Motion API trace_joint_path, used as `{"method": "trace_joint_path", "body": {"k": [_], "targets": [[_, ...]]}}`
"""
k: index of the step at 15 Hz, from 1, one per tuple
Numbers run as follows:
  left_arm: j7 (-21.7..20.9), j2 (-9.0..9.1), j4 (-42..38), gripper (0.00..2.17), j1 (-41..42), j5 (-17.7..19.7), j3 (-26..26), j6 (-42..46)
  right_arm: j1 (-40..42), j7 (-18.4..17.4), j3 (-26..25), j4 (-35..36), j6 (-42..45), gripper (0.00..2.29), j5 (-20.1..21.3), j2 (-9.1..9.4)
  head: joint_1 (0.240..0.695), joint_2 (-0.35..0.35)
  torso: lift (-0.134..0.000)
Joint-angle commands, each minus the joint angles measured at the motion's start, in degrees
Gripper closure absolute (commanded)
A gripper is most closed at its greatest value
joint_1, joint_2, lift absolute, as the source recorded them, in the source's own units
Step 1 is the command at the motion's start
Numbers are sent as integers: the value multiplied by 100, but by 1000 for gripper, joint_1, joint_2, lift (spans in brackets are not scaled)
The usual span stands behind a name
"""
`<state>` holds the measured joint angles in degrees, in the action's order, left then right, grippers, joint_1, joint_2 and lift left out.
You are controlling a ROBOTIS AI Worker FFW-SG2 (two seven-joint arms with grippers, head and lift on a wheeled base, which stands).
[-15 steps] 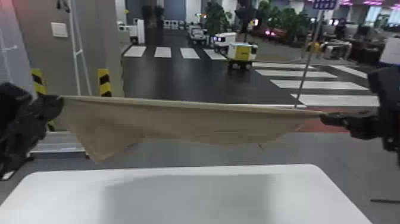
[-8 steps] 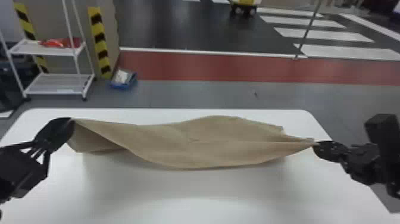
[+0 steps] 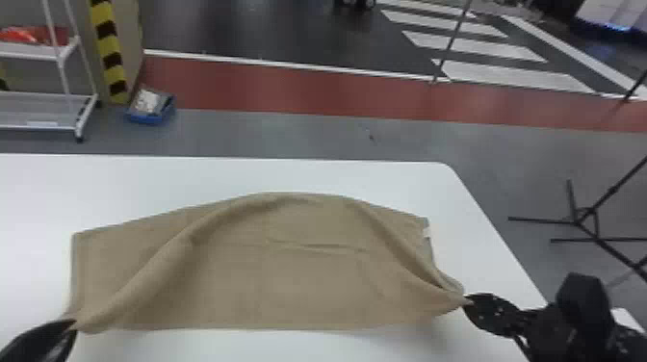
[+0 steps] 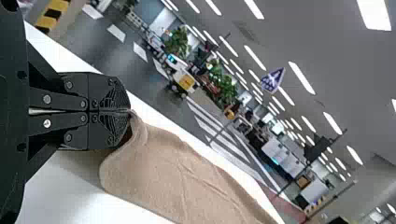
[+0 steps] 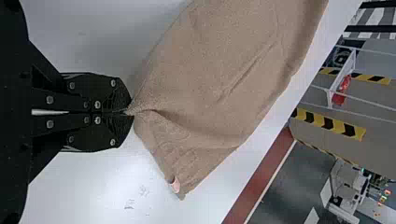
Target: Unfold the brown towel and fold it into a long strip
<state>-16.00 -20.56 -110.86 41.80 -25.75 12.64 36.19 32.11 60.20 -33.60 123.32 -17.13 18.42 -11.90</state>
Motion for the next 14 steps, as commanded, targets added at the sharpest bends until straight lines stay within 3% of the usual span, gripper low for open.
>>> {"method": "trace_joint_path", "body": {"k": [1, 4, 9, 13, 14], "targets": [[-17, -27, 275, 1959, 21, -70, 160, 322, 146, 150, -507, 78, 170, 2253, -119, 21, 695, -306, -123], [-272, -89, 601, 1959, -278, -88, 169, 533, -12, 317, -1026, -124, 82, 2253, -242, -119, 695, -350, -123], [-702, -265, 1058, 1956, -761, -325, 169, 568, -223, 555, -999, -387, -24, 2253, 232, -242, 695, -350, -123], [-1247, -440, 1233, 1956, -1174, -730, 239, 498, -856, 766, -946, -809, -744, 2253, 505, -620, 695, -350, -123], [-1318, -493, 1233, 1959, -1271, -870, 239, 445, -1014, 959, -876, -862, -973, 2253, 628, -690, 695, -350, -123]]}}
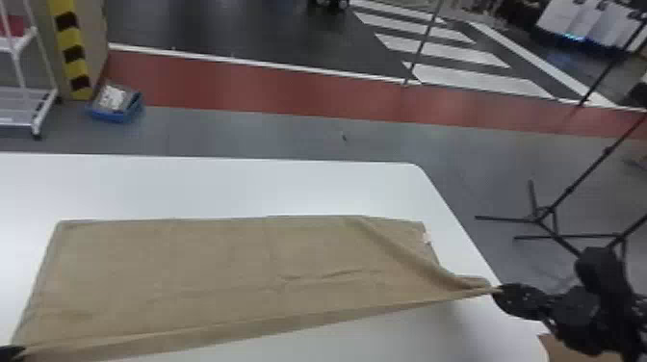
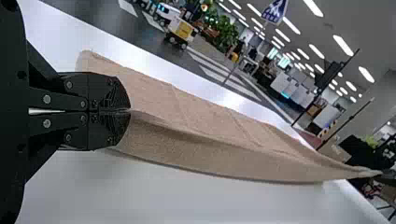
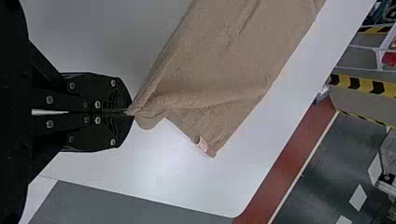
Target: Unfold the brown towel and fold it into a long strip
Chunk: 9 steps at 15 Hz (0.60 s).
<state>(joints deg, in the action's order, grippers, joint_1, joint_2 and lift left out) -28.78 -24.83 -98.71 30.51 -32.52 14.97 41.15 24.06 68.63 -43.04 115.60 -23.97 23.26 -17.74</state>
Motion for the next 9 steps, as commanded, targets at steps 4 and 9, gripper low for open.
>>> {"method": "trace_joint_path", "body": {"k": [4, 9], "targets": [[-199, -207, 106, 1956, -476, -395, 15, -156, -314, 969, 208, -169, -500, 2253, 732, -335, 695, -350, -123], [-436, -233, 133, 1956, -775, -553, -20, -226, -411, 969, 428, -187, -588, 2253, 1136, -590, 695, -350, -123]]}}
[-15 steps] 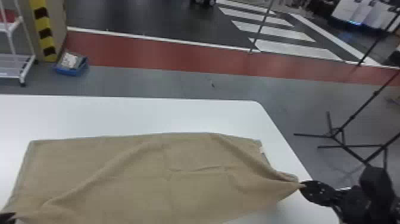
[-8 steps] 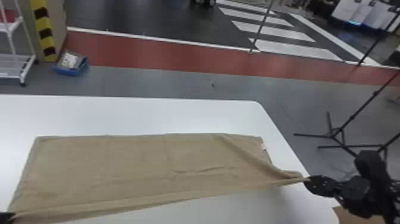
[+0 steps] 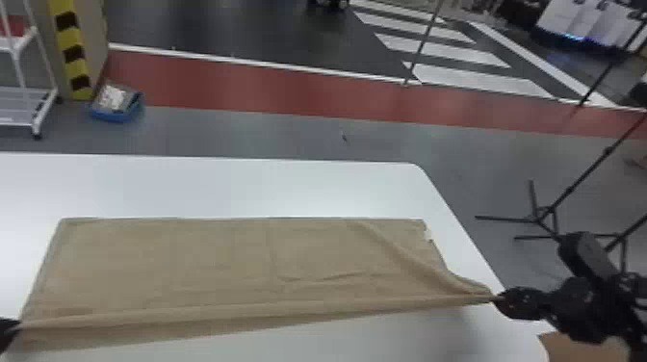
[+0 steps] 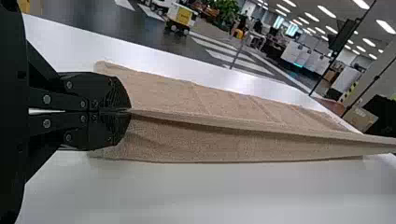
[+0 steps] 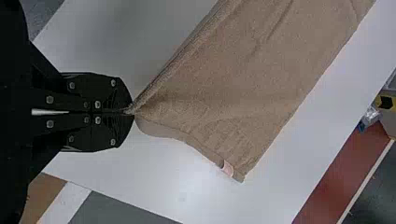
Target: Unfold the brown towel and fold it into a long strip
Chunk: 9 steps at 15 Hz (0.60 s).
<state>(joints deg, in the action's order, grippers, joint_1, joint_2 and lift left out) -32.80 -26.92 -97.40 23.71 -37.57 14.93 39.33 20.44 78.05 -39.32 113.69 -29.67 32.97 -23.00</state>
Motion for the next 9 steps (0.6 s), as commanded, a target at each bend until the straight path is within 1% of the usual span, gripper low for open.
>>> {"method": "trace_joint_path", "body": {"k": [1, 3, 4, 6, 9], "targets": [[-87, -32, 2, 1956, -156, -110, -52, -62, -128, 27, 144, 4, -123, 2253, 307, -152, 695, -350, -123], [-280, -32, 2, 1956, -297, -163, -87, -220, -339, 27, 355, -58, -404, 2253, 351, -346, 695, -350, -123], [-333, -32, 2, 1956, -359, -216, -105, -255, -444, 27, 434, -93, -510, 2253, 377, -363, 695, -350, -123], [-429, -24, 2, 1956, -482, -312, -157, -325, -778, 27, 654, -286, -861, 2253, 403, -469, 695, -350, -123], [-649, -32, 133, 1956, -772, -330, -236, -431, -1314, 27, 1129, -752, -1143, 2253, 746, -600, 695, -350, -123]]}}
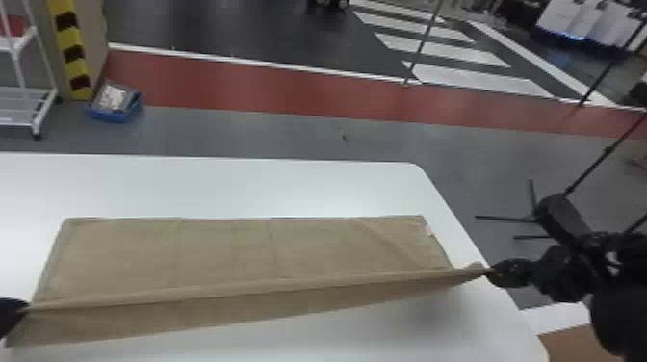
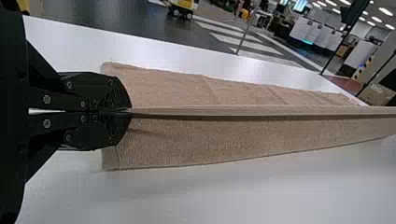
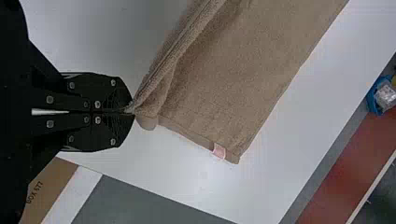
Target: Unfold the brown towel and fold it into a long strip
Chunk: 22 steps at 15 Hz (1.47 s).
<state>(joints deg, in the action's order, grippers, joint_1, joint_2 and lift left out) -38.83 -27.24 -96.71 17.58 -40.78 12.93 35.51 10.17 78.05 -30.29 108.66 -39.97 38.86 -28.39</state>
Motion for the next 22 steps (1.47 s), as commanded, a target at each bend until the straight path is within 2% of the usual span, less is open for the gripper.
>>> {"method": "trace_joint_path", "body": {"k": [1, 6, 11, 16, 18, 19, 20, 21, 22], "targets": [[-98, -10, 135, 1956, -299, -9, -106, -119, -481, 27, 357, -503, -201, 2253, 183, -97, 695, -350, -123], [-177, 52, 671, 1956, -1186, -150, -590, -629, -1641, 27, 735, -1453, -587, 2253, 289, -141, 695, -336, -123], [-151, 131, 1365, 1956, -2065, -299, -1117, -1156, -2529, 27, 1395, -2156, -658, 2250, 667, -114, 695, -297, -123], [-54, 140, 1989, 1956, -2654, -317, -1530, -1420, -3390, 27, 2001, -3149, -587, 2250, 1053, -35, 695, -262, -123], [113, 148, 2103, 1902, -2759, -317, -1644, -1473, -3583, 27, 2168, -3404, -570, 2226, 1176, 44, 695, -255, -123], [350, 148, 2147, 1646, -2759, -325, -1688, -1455, -3583, 27, 2186, -3404, -587, 2088, 1212, 123, 695, -250, -123], [684, 148, 2165, 1214, -2724, -325, -1741, -1438, -3583, 27, 2186, -3413, -675, 1575, 1220, 220, 695, -245, -123], [965, 148, 2174, 390, -2663, -325, -1767, -1438, -3583, -132, 2168, -3413, -816, 836, 1220, 308, 695, -239, -123], [1115, 148, 2174, 43, -2636, -317, -1802, -1438, -3583, -457, 2186, -3430, -1009, 296, 1212, 369, 695, -234, -123]]}}
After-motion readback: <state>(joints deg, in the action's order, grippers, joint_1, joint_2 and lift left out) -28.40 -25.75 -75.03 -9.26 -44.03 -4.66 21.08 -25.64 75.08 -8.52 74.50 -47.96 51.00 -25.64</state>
